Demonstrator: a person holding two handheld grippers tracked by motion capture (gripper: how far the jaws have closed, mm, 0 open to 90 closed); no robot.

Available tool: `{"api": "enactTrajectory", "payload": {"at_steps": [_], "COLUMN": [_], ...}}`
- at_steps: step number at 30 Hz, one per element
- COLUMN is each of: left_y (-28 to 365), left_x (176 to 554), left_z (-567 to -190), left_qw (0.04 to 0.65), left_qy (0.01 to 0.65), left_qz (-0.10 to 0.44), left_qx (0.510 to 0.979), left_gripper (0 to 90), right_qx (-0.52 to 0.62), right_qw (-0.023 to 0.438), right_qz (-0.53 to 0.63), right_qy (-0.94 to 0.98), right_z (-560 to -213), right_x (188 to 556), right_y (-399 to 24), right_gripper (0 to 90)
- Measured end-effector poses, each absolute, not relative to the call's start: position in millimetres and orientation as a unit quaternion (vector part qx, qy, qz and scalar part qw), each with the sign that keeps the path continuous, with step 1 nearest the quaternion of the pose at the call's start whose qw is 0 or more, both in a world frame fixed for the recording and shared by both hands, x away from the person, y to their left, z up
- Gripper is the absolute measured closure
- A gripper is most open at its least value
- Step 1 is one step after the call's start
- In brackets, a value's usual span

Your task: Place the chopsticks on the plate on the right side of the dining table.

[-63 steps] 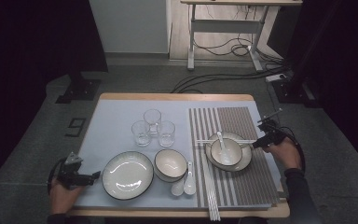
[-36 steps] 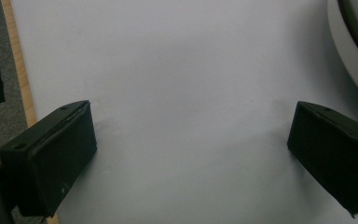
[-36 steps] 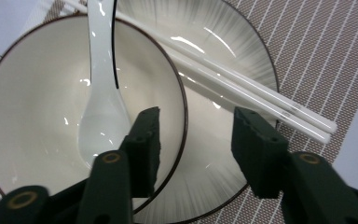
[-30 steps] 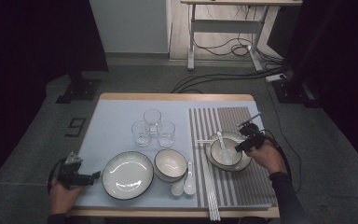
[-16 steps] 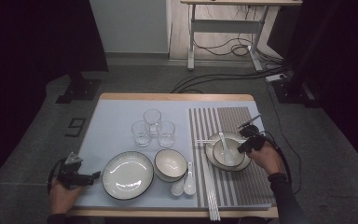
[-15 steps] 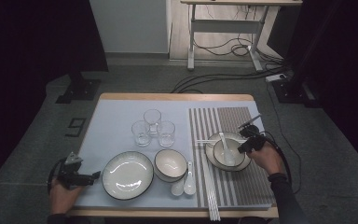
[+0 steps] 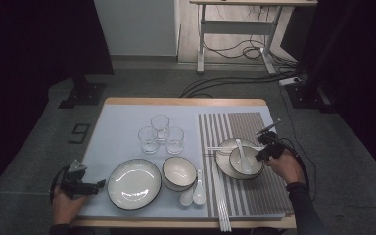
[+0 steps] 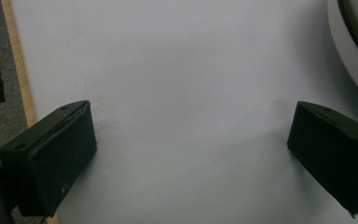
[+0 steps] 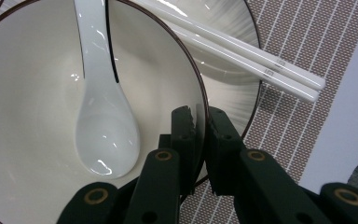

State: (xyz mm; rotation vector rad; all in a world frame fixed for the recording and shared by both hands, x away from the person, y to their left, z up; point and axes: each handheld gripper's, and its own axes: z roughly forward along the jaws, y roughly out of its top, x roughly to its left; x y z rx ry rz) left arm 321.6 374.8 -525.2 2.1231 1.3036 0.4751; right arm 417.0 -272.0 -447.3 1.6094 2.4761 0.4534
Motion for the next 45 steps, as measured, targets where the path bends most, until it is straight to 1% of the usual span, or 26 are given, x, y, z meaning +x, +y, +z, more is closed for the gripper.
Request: {"api": "enactTrajectory", "payload": {"at_steps": [9, 31, 45], "left_y": [374.8, 374.8, 374.8], "left_x": [321.6, 321.7, 321.7], "left_z": [-525.2, -525.2, -525.3], "left_qw": [0.298, 0.298, 0.298], "left_qy": [0.491, 0.491, 0.491], "left_qz": [0.179, 0.179, 0.179], "left_qx": [0.799, 0.799, 0.799], "left_gripper": [0.8, 0.8, 0.8], "right_qx": [0.545, 0.567, 0.576], "right_qw": [0.076, 0.096, 0.095], "right_qz": [0.147, 0.142, 0.142], "right_qy": [0.822, 0.806, 0.8], "right_z": [-446.6, -446.3, -446.9], "right_x": [419.5, 426.9, 434.0], "right_y": [-274.1, -286.0, -289.4], "right_gripper": [83.0, 83.2, 83.1]}}
